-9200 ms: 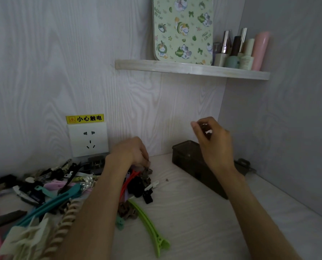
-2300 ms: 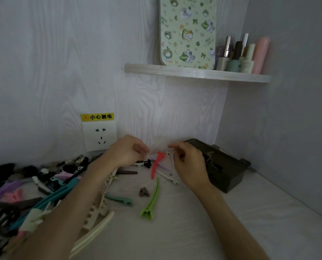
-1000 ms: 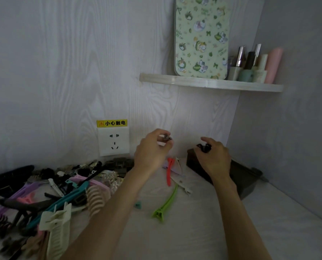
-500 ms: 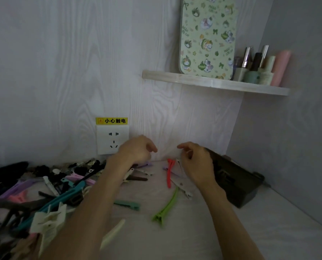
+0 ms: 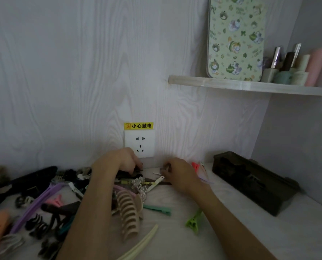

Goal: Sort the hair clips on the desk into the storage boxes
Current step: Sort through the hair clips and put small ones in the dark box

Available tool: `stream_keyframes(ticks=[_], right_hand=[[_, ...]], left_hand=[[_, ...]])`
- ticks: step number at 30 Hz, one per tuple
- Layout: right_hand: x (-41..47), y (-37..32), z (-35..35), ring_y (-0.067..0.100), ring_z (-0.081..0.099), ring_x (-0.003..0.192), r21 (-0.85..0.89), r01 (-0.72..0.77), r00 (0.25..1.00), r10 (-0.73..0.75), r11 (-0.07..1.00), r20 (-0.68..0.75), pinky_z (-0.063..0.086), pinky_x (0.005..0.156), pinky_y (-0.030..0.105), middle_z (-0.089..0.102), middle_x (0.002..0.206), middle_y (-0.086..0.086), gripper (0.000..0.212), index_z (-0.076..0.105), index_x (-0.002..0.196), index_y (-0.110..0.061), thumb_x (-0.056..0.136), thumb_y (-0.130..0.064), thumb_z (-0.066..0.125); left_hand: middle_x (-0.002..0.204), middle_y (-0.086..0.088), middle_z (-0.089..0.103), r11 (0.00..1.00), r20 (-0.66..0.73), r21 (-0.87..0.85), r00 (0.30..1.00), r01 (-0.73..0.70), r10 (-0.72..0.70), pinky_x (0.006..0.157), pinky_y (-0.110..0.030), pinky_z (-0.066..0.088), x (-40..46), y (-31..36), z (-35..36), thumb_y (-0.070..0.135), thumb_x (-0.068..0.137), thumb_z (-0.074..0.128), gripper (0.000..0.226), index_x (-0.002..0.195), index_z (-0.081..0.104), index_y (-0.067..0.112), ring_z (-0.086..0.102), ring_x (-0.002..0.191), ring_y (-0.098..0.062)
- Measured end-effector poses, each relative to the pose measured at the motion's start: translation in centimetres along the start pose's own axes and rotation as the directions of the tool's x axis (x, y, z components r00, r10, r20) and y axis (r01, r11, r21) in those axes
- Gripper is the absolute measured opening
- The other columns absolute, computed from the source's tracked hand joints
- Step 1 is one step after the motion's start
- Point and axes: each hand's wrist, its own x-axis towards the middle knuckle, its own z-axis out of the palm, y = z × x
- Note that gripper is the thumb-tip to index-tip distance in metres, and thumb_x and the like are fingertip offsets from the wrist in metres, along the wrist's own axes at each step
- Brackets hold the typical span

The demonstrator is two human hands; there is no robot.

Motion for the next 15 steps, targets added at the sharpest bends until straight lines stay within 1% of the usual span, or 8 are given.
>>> stream_keyframes(ticks=[2,4,6,7,8,11,13,15], right_hand=[[-0.2,0.6,-0.4,0.020,0.061,0.097,-0.020,-0.043,0.999,0.043,0.999,-0.017,0.044,0.078,0.030,0.067,0.102,0.001,0.024,0.066,0.100,-0.017,0.086,-0.035,0.058],[-0.5,1.3,-1.0,0.015,0.064,0.092,0.007,-0.055,0.997,0.055,0.998,-0.050,0.045,0.078,0.027,0.069,0.096,-0.004,0.019,0.069,0.094,-0.023,0.081,-0.035,0.063],[-0.6,2.0,-1.4,0.011,0.066,0.082,0.128,-0.052,0.994,0.064,0.990,-0.088,0.053,0.078,0.030,0.070,0.082,-0.008,0.005,0.069,0.079,-0.029,0.076,-0.033,0.069],[-0.6,2.1,-1.8,0.009,0.066,0.078,0.191,-0.050,0.991,0.072,0.980,-0.110,0.055,0.077,0.033,0.069,0.076,-0.009,0.005,0.068,0.072,-0.031,0.075,-0.030,0.071],[-0.8,2.3,-2.4,0.008,0.067,0.075,0.253,-0.046,0.986,0.084,0.966,-0.142,0.056,0.077,0.034,0.070,0.074,-0.009,0.010,0.067,0.068,-0.031,0.075,-0.026,0.072],[-1.5,3.1,-4.6,0.009,0.067,0.075,0.371,-0.046,0.964,0.138,0.927,-0.226,0.056,0.077,0.030,0.070,0.075,-0.006,0.009,0.068,0.072,-0.024,0.076,-0.018,0.073],[-2.6,4.2,-5.8,0.008,0.066,0.075,0.395,-0.033,0.935,0.168,0.918,-0.313,0.055,0.076,0.028,0.068,0.075,-0.008,0.010,0.067,0.072,-0.024,0.077,-0.017,0.072],[-3.8,5.6,-6.9,0.011,0.065,0.076,0.353,-0.038,0.857,0.212,0.935,-0.470,0.055,0.074,0.030,0.069,0.079,-0.006,0.005,0.068,0.078,-0.022,0.081,-0.017,0.069]], left_hand=[[0.142,0.001,0.047,0.998,-0.030,-0.060,0.999,-0.024,0.023,0.099,-0.023,0.037,-0.1,-0.1,0.4,-0.009,0.083,0.051,0.050,0.120,0.063,0.022,0.044,0.126,-0.024],[0.141,0.000,0.048,0.989,-0.056,-0.126,0.996,-0.075,0.068,0.095,-0.023,0.039,0.1,0.4,0.7,-0.011,0.083,0.048,0.051,0.120,0.063,0.022,0.046,0.124,-0.024],[0.140,0.001,0.048,0.968,-0.083,-0.191,0.985,-0.166,0.152,0.096,-0.024,0.040,0.2,1.5,0.9,-0.011,0.083,0.050,0.051,0.122,0.062,0.020,0.046,0.126,-0.022],[0.140,0.001,0.048,0.953,-0.100,-0.220,0.977,-0.208,0.190,0.101,-0.028,0.041,0.4,2.1,1.0,-0.012,0.082,0.051,0.052,0.123,0.061,0.019,0.046,0.126,-0.023],[0.140,0.000,0.049,0.943,-0.117,-0.230,0.969,-0.240,0.218,0.105,-0.033,0.041,0.6,2.8,1.2,-0.013,0.080,0.052,0.054,0.123,0.061,0.019,0.048,0.125,-0.023],[0.134,-0.003,0.055,0.955,-0.175,-0.168,0.960,-0.246,0.217,0.102,-0.041,0.045,1.6,3.9,1.8,-0.007,0.077,0.057,0.052,0.116,0.065,0.027,0.052,0.120,-0.025],[0.130,-0.002,0.057,0.970,-0.190,-0.127,0.965,-0.209,0.183,0.099,-0.038,0.046,1.9,3.9,2.0,0.000,0.077,0.064,0.046,0.113,0.066,0.028,0.053,0.117,-0.024],[0.127,-0.004,0.059,0.967,-0.147,-0.167,0.975,-0.193,0.169,0.101,-0.033,0.043,1.7,3.9,1.9,0.001,0.078,0.067,0.043,0.116,0.065,0.020,0.054,0.116,-0.022]])
